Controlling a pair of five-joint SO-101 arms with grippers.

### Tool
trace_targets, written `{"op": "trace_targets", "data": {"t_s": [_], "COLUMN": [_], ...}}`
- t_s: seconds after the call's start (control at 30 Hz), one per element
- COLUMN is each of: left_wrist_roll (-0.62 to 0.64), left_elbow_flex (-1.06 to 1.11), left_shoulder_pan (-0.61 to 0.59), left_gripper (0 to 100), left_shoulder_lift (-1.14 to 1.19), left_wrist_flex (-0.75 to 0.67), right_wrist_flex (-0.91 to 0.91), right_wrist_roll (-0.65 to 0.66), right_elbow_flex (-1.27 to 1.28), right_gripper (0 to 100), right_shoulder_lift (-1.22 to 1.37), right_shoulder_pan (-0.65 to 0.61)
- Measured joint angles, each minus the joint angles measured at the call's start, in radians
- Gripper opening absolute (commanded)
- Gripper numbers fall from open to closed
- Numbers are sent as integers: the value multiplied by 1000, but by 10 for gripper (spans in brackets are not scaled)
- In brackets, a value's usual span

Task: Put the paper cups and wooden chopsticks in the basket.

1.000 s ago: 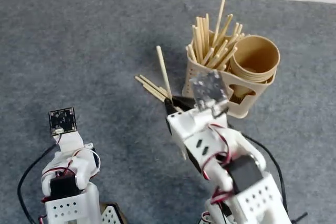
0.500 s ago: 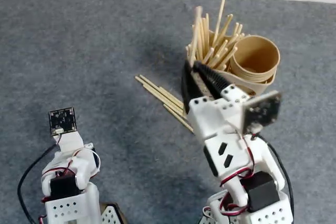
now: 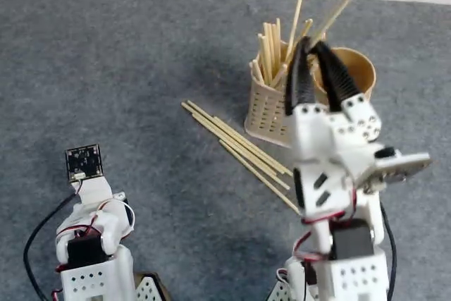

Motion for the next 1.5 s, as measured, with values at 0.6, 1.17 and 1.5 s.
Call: {"op": "trace_targets", "data": {"t_s": [0.6, 1.17, 1.5], "left_wrist_roll": [0, 0, 0], "left_elbow_flex": [0, 0, 0], "left_shoulder_pan": [0, 0, 0], "left_gripper": [6, 6, 6], "left_shoulder_lift": [0, 0, 0], "left_wrist_flex": [0, 0, 0], "right_wrist_flex": [-170, -129, 25], "right_wrist_roll": [-2, -2, -2], "right_elbow_flex": [41, 58, 58], "right_gripper": [84, 60, 5], "right_shoulder_lift": [365, 330, 244], "right_shoulder_pan": [75, 40, 17]}}
